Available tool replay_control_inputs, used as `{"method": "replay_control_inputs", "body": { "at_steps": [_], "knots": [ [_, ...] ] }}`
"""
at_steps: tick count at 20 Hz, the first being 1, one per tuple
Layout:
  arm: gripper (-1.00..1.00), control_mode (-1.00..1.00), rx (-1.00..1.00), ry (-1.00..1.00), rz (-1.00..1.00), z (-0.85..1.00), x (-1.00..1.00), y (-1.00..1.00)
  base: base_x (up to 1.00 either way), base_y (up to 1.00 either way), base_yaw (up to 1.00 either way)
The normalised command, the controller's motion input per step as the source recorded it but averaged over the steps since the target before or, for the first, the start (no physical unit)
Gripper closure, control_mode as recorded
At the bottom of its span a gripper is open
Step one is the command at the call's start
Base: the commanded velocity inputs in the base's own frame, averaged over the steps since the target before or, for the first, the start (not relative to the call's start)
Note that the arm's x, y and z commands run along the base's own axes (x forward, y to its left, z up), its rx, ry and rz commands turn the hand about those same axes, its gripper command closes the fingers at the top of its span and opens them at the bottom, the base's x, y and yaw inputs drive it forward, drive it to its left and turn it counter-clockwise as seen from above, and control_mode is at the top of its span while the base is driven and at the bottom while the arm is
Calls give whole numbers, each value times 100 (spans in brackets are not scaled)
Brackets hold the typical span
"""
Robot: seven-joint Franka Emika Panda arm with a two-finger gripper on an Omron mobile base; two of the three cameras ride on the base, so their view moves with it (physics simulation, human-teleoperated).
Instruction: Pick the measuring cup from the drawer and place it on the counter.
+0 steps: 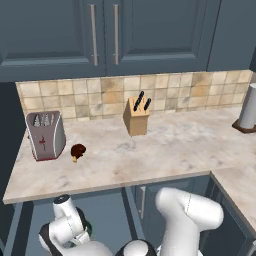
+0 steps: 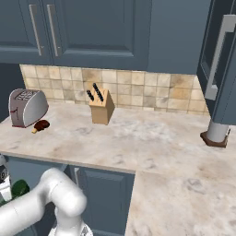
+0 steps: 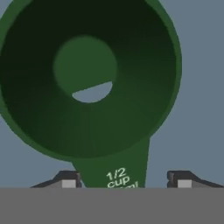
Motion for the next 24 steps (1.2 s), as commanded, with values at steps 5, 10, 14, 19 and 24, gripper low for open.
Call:
{"method": "replay_control_inputs", "body": {
  "at_steps": [5,10,14,19,24],
  "knots": [
    [-100,-100,0,0,0,-76,41,0,0,0,0],
    [-100,-100,-3,-5,2,-93,-61,-4,0,0,0],
    [100,-100,-1,-9,7,-86,-100,-25,0,0,0],
    [100,-100,-2,-2,5,-91,-87,-36,0,0,0],
    [100,-100,0,-4,6,-47,-44,-38,0,0,0]
  ]
}}
